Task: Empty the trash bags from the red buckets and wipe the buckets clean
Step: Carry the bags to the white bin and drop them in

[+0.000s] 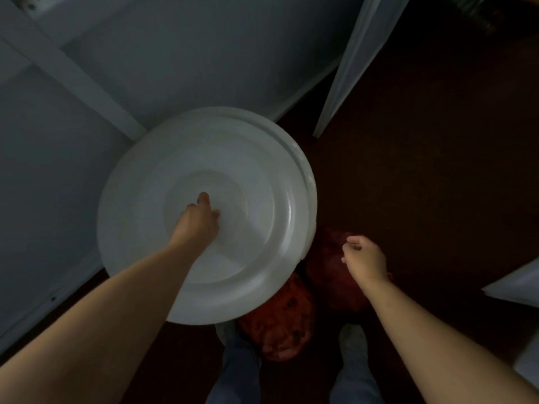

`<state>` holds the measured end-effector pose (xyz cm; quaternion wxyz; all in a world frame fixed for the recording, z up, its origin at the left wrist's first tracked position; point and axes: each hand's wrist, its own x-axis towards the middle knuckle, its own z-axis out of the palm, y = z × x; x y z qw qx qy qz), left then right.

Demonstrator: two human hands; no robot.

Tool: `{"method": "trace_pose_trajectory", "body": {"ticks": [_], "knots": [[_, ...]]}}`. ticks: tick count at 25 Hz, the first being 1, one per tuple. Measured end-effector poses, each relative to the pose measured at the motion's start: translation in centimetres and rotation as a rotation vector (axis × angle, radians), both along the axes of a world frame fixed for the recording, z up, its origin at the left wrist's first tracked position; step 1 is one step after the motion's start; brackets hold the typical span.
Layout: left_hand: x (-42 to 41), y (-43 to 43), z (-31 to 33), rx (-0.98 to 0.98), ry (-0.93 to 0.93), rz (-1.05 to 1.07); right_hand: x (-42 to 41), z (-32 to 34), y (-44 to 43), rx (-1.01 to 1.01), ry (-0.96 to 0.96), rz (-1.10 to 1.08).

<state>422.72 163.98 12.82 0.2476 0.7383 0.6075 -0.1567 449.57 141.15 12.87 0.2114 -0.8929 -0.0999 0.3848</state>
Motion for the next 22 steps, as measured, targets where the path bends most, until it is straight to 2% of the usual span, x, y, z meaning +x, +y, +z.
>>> {"method": "trace_pose_trajectory", "body": {"ticks": [6,13,18,22], "knots": [[-2.8,-10.0,5.3,0.067,0.004,0.224,3.7,1.9,-3.2,-0.087,0.034,0.218],[-8.6,-26.8,9.2,0.05,0.027,0.536,2.3,3.3,-8.4,-0.1,0.008,0.481],[-13.4,-36.3,8.6,0.029,0.004,0.677,-2.9,2.5,-12.5,-0.108,0.015,0.621],[-16.7,-43.4,5.5,0.006,0.004,0.743,-4.9,0.7,-15.9,-0.163,-0.085,0.735]]}}
